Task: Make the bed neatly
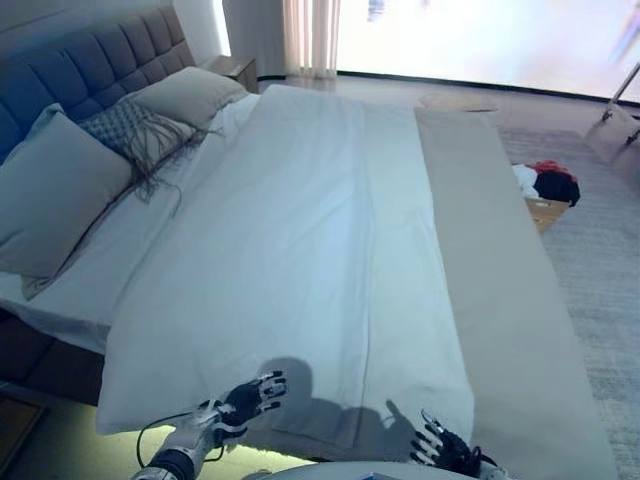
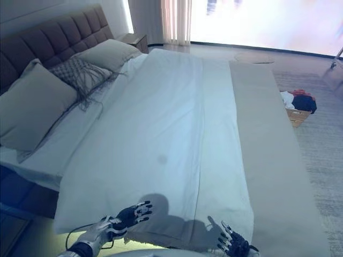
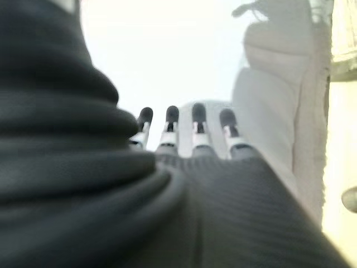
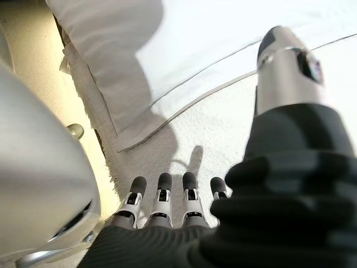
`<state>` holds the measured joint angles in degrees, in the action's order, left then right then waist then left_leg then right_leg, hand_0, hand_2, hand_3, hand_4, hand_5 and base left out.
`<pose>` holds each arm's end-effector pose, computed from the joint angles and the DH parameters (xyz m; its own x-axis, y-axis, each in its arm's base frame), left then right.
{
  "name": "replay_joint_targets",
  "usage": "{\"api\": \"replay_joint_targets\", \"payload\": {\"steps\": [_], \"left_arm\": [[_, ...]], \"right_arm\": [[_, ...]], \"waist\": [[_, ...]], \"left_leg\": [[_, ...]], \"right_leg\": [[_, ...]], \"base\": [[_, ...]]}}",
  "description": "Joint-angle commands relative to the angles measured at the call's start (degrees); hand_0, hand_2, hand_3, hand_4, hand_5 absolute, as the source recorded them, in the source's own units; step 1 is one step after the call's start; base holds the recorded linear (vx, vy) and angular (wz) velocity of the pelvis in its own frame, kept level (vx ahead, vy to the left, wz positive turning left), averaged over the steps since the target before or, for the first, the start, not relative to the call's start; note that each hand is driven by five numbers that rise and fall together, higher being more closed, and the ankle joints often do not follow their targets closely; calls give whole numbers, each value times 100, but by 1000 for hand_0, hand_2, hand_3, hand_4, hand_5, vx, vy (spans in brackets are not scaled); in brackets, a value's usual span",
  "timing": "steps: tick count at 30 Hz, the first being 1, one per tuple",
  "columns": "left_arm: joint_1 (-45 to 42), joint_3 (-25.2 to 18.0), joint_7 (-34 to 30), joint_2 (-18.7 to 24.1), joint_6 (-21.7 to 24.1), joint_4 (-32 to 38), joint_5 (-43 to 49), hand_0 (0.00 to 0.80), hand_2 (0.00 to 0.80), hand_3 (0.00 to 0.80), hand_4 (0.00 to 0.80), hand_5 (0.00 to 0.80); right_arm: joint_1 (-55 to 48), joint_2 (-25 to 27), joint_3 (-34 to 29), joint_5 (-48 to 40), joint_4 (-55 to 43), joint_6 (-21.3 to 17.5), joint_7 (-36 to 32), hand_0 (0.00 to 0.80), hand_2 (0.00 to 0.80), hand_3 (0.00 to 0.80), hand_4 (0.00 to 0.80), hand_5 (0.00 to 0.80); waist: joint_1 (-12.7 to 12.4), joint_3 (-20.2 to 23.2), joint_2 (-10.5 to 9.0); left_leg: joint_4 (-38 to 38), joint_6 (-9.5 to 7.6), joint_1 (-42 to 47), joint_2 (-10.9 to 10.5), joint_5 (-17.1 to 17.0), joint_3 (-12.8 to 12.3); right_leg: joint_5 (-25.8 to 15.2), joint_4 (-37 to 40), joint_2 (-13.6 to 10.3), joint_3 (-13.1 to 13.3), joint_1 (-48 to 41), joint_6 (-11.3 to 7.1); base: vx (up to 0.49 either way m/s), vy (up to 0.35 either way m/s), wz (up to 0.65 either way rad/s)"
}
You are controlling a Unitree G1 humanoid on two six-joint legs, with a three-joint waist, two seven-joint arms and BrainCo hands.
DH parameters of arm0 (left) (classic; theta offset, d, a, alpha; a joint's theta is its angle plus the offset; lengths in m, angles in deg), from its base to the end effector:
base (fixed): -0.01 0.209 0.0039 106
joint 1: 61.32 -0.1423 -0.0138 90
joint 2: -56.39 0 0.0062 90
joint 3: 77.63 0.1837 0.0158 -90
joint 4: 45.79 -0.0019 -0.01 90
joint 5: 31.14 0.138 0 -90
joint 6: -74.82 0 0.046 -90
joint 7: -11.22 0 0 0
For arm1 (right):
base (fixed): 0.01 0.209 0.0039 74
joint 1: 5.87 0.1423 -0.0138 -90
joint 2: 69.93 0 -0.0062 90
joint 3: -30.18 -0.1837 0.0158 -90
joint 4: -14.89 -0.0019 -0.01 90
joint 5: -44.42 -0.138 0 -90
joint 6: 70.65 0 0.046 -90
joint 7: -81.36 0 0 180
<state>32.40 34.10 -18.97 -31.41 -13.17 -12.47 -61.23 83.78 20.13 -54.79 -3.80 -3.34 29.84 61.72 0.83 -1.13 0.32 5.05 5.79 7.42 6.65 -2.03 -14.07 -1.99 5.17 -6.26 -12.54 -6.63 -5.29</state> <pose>0.1298 0.2151 -0.0929 0.5388 -0.4510 -0.7116 0.2521 0.8923 -0.3746 0.0594 -0.2379 -0.1147 0.3816 0.1400 -0.9136 0.5523 0.7581 0.3468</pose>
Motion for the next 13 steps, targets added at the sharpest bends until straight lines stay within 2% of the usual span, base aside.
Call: {"api": "replay_joint_targets", "payload": {"steps": [1, 7, 13], "left_arm": [[453, -34, 135, -298, 153, -533, 8, 0, 0, 0, 0, 0], [226, -67, 509, -541, -231, -1446, 937, 0, 0, 0, 0, 0], [71, -370, 482, -660, -377, -1725, 681, 0, 0, 0, 0, 0]], "right_arm": [[387, -160, -91, -90, 516, 31, 136, 0, 0, 0, 0, 0], [312, -286, 27, 427, 737, 84, 105, 0, 0, 0, 0, 0], [299, -362, 88, 667, 731, 58, 22, 0, 0, 0, 0, 0]], "waist": [[86, -56, -13], [150, 8, 9], [188, 20, 36]], "left_leg": [[-5, -124, 206, -62, 423, 97], [-5, -133, 262, -40, 429, 112], [-5, -134, 292, -25, 435, 108]], "right_leg": [[16, -59, -186, 20, -84, -368], [63, -59, -147, 72, -137, -325], [69, -50, -137, 133, -156, -302]], "base": [[0, 0, 0], [17, -2, -1], [31, 7, -2]]}}
